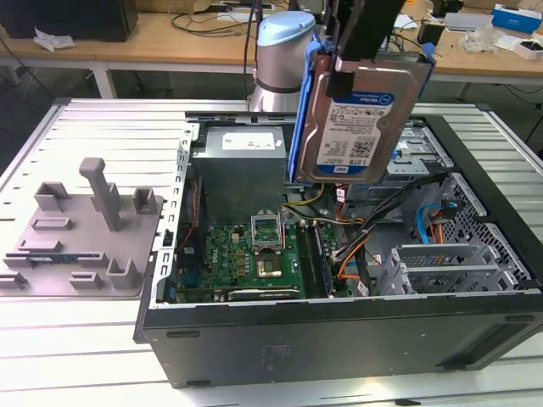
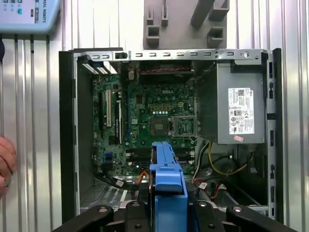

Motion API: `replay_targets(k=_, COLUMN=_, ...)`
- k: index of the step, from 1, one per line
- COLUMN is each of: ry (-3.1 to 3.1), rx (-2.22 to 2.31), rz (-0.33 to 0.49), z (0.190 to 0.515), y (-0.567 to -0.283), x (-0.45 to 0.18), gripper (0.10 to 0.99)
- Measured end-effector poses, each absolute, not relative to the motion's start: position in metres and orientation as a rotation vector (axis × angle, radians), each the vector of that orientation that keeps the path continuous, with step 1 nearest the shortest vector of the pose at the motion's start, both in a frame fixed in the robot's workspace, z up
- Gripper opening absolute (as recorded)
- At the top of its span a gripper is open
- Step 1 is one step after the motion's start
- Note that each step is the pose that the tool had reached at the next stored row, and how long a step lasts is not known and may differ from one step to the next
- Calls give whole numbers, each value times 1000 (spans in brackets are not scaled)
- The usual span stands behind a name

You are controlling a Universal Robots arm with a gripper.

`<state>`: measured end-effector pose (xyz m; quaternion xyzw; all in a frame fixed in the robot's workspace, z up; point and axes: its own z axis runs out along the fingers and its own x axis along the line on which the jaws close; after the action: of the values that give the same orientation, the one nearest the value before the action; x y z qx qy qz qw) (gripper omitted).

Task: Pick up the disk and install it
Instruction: 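Pick up the disk, then insert the disk into the insertion slot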

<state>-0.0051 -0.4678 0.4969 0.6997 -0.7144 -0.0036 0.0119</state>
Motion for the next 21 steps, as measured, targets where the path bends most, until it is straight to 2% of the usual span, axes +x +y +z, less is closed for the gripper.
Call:
replay_targets(k=8, ry=-2224, rx=2185, rz=-11, z=495, y=-483, x=12, gripper=365)
replay_targets(k=21, ry=-2224, rx=2184, rz=-10, z=495, y=-483, x=12, gripper=365)
